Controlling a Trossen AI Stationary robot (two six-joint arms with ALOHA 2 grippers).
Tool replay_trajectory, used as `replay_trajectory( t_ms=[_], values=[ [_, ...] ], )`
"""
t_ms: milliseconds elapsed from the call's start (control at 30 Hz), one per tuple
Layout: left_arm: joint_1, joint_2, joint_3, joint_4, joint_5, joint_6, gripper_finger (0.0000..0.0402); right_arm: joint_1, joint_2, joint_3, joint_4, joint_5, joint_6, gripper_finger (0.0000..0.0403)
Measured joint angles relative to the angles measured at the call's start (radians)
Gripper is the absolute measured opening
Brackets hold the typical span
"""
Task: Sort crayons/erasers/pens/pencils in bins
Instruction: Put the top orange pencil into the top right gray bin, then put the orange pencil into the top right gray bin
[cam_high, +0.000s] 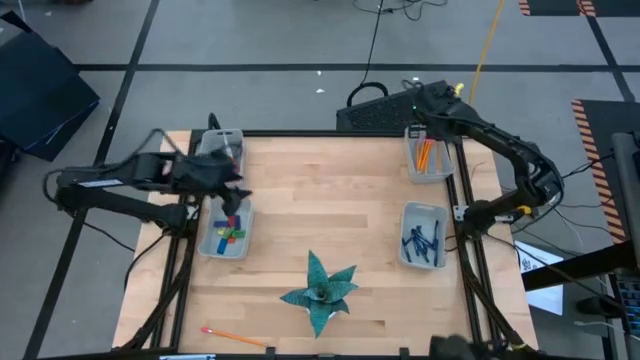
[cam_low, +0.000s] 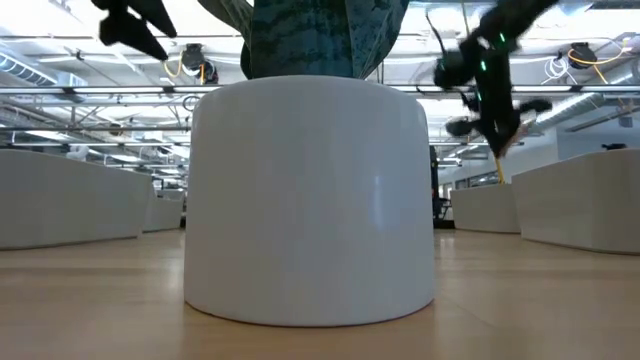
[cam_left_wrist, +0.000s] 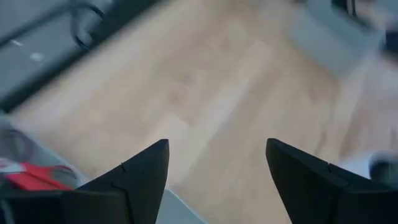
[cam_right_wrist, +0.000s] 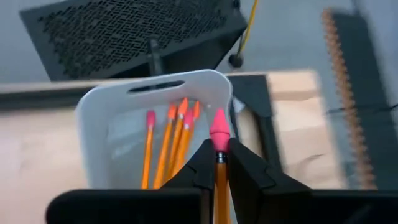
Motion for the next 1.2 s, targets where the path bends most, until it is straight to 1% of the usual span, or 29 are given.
replay_trajectory(
  t_ms=[67,133,200,267,333,433,600,667,733,800,933,967,1033,1133,1200],
  values=[
    [-0.001,0.055,0.000,0.000,0.045,0.026,0.0269,-0.072,0.007,-0.074,0.115,-0.070,0.010,0.0020],
    [-0.001,0.103,0.000,0.000,0.083,0.028,0.0269,-0.090,0.017,-0.101,0.172,-0.053,0.026,0.0021],
    [0.000,0.147,0.000,0.004,0.162,0.025,0.0269,-0.083,0.029,-0.096,0.224,-0.049,0.041,0.0021],
    [-0.002,0.178,0.000,0.007,0.236,0.009,0.0269,-0.086,0.047,-0.095,0.223,-0.085,0.063,0.0022],
    [-0.015,0.200,0.000,0.008,0.266,-0.017,0.0269,-0.087,0.057,-0.101,0.182,-0.079,0.067,0.0022],
    [-0.050,0.201,0.000,0.007,0.270,-0.036,0.0269,-0.070,0.070,-0.099,0.169,-0.044,0.083,0.0022],
    [-0.115,0.177,0.001,0.023,0.270,-0.053,0.0269,-0.058,0.084,-0.154,0.227,-0.075,0.067,0.0025],
    [-0.139,0.167,0.002,0.032,0.249,-0.082,0.0269,-0.058,0.084,-0.191,0.262,-0.074,0.061,0.0036],
    [-0.176,0.169,0.002,0.028,0.217,-0.110,0.0269,-0.057,0.085,-0.221,0.288,-0.078,0.066,0.0059],
    [-0.217,0.169,0.002,0.026,0.189,-0.111,0.0269,-0.057,0.080,-0.240,0.304,-0.079,0.066,0.0092],
    [-0.280,0.169,0.002,0.021,0.169,-0.119,0.0269,-0.047,0.029,-0.228,0.287,-0.090,-0.003,0.0162],
    [-0.292,0.169,0.002,0.021,0.165,-0.125,0.0269,-0.035,0.005,-0.216,0.285,-0.078,-0.028,0.0177],
    [-0.316,0.168,0.002,0.021,0.161,-0.143,0.0269,0.005,-0.049,-0.180,0.244,-0.012,-0.047,0.0196],
    [-0.333,0.177,0.002,0.015,0.147,-0.141,0.0269,0.101,-0.133,-0.109,0.156,0.080,-0.084,0.0201],
    [-0.333,0.184,0.002,0.014,0.145,-0.104,0.0269,0.190,-0.192,-0.066,0.118,0.092,-0.091,0.0197]
  ],
)
